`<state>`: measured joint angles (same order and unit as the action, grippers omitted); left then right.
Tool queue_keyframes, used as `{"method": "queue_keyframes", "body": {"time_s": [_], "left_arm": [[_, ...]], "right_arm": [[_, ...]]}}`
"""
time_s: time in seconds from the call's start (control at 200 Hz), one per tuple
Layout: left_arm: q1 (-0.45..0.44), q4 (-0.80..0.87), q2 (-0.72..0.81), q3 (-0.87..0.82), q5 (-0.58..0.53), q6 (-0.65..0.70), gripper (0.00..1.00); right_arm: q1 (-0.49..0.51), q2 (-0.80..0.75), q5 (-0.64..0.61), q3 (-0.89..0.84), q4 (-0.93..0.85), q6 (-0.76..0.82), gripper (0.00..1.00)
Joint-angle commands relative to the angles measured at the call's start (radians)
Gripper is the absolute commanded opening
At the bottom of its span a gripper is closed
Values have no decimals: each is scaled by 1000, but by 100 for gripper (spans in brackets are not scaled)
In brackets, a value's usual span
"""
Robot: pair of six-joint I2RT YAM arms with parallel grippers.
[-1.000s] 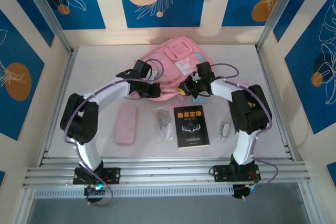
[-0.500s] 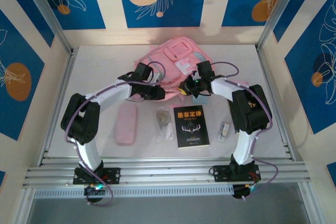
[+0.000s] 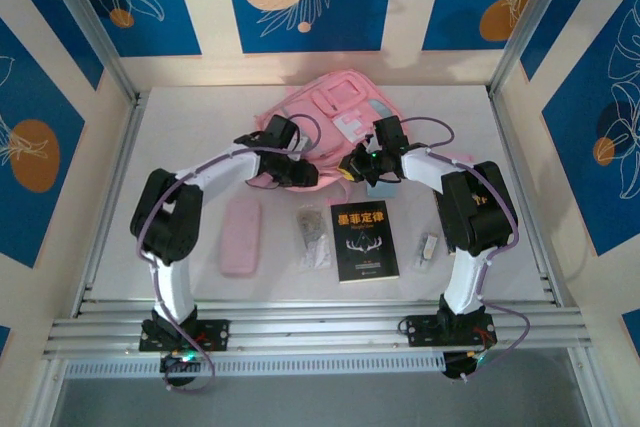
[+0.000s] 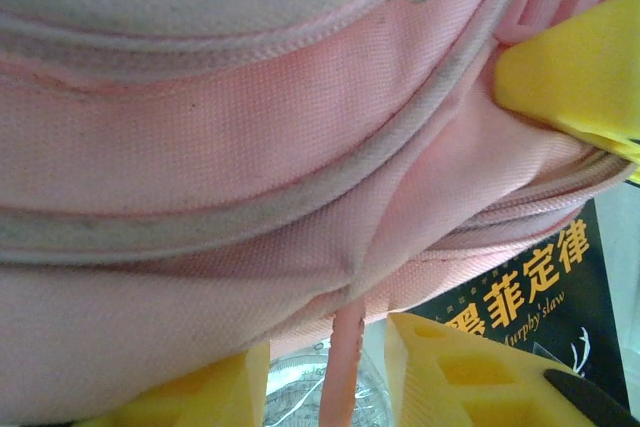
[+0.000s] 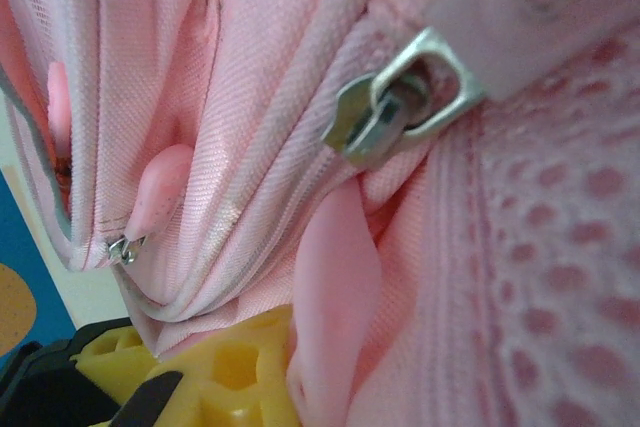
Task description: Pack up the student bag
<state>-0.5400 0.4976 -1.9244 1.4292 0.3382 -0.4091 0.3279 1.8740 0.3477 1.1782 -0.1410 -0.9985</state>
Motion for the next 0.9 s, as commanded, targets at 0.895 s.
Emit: {"method": "queue_keyframes", "body": {"time_s": [0.895], "left_arm": [[103,169,85,29,-17,128,0]], "right_arm": [[-175,-22,17,86,-57,179,0]]}}
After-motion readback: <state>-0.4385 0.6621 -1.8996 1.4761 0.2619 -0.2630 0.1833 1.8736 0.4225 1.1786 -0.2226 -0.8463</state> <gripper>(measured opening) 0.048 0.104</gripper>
